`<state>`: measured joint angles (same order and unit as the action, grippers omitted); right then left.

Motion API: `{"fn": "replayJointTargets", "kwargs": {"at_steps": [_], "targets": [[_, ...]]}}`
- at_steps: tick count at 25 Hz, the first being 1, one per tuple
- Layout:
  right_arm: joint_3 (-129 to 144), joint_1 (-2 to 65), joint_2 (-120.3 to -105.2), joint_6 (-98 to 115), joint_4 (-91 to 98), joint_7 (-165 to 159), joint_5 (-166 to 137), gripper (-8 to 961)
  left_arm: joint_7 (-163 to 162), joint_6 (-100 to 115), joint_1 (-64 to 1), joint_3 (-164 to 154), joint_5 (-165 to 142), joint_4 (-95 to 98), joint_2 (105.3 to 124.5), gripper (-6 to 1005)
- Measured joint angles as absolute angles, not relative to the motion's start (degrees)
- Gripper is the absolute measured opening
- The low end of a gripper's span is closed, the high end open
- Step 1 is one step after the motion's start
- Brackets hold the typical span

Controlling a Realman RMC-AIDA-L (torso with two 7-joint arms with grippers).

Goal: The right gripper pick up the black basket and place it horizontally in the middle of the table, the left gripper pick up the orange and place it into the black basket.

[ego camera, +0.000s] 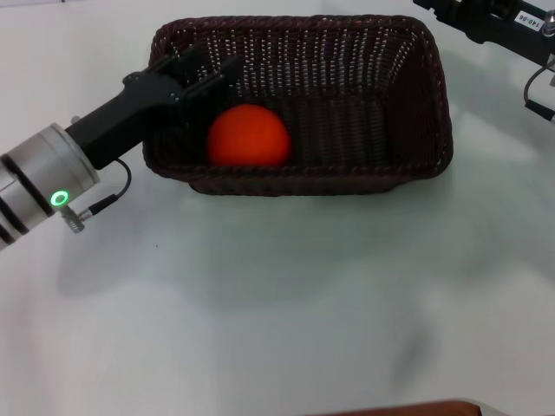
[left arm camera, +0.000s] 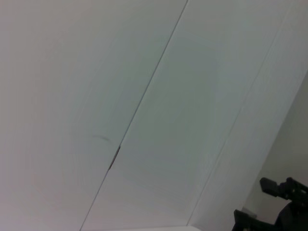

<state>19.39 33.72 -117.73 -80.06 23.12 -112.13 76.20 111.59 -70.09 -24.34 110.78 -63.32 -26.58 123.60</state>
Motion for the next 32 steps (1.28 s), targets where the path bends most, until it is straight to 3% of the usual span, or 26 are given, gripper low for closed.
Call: {"fn": "replayJointTargets", "kwargs": {"at_steps": [3, 8, 14, 19, 32], "targets": [[19.4, 33.7, -117.66, -80.1, 22.8, -111.9, 76.5, 797, 111.6, -71.5, -22.7, 110.8, -63.4, -28.8, 123.65, 590], [19.4, 33.4, -117.72, -80.5, 22.8, -109.5, 79.5, 797, 113.9, -78.2, -19.1, 118.0, -62.4, -30.7, 123.94, 823], [19.4, 31.9, -117.90, -80.1, 22.8, -99.4, 88.2, 798, 128.0, -91.1, -15.4, 133.1, -51.4, -23.0, 124.14, 917], [18.1, 30.0, -119.21, -78.4, 20.1, -77.4, 102.7, 798, 136.8, -97.0, -13.7, 143.9, -46.0, -15.7, 124.18, 915], [12.7, 31.0, -119.48, -76.4, 10.0, -40.4, 120.6, 798, 137.8, -99.8, -8.3, 148.8, -45.8, -12.5, 124.29, 913]]}}
